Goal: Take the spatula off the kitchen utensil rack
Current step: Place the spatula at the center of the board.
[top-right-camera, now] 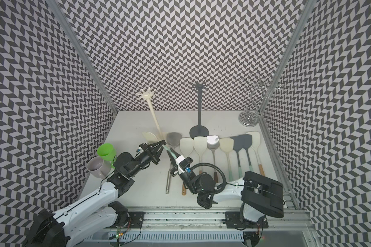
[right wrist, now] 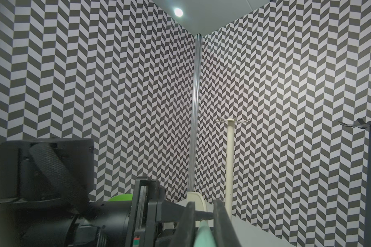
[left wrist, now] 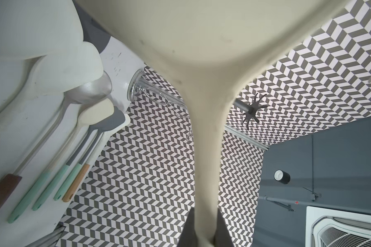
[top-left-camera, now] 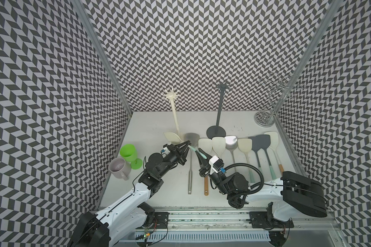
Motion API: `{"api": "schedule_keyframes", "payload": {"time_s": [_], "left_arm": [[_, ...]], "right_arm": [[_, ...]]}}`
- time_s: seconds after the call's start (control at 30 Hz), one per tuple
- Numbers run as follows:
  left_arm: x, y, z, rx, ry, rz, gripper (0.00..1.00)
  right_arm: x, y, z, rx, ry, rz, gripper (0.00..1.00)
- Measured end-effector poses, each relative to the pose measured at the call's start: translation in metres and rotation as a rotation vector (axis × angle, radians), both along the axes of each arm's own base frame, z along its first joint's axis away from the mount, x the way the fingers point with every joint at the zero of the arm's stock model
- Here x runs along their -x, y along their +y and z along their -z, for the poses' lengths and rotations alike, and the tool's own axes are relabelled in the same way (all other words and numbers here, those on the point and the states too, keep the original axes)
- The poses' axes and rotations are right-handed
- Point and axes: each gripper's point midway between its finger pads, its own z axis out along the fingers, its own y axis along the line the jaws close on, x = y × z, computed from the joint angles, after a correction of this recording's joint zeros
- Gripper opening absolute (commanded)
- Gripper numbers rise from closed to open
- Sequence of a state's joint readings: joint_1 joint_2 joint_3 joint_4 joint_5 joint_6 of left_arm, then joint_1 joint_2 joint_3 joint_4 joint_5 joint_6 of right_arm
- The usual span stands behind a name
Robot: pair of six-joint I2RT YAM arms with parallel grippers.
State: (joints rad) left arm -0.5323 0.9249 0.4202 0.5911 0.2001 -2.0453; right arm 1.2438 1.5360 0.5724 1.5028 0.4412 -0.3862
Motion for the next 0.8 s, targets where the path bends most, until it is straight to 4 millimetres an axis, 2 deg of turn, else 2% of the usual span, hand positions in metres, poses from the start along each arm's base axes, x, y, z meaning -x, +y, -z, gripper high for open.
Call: {"api": "schedule_keyframes", "payload": {"time_s": [0.07,0.13,0.3,0.37,0.43,0.5,0.63,0.8], "left_arm": [[-0.004,0.011,0.000,-0.032,-0.014,-0.038,0.00],[-0.013,0.029,0.002,-0.099,-0.034,-0.099,0.00],[-0.038,0.072,-0.013,-0.313,-0.103,-0.220,0.00],[-0.042,0.082,-0.022,-0.413,-0.148,-0.237,0.00],[-0.044,0.085,-0.025,-0.521,-0.190,-0.232,0.00],[-0.046,0.087,-0.020,-0.635,-0.222,-0.215,0.00],[-0.046,0.089,0.011,-0.866,-0.248,-0.144,0.00],[-0.038,0.093,0.054,-1.115,-0.255,-0.025,0.00]], "right_arm": [[0.005,-0.006,0.004,0.008,0.004,0.001,0.53],[0.008,-0.021,0.003,-0.017,0.028,0.003,0.61],[0.015,-0.053,-0.021,-0.141,0.082,-0.039,0.74],[0.014,-0.057,-0.026,-0.151,0.120,-0.068,0.77],[0.010,-0.052,-0.023,-0.124,0.173,-0.091,0.80],[0.005,-0.044,-0.013,-0.069,0.231,-0.108,0.82],[-0.010,-0.030,0.025,0.080,0.378,-0.137,0.85],[-0.032,-0.036,0.078,0.211,0.579,-0.127,0.94]]}}
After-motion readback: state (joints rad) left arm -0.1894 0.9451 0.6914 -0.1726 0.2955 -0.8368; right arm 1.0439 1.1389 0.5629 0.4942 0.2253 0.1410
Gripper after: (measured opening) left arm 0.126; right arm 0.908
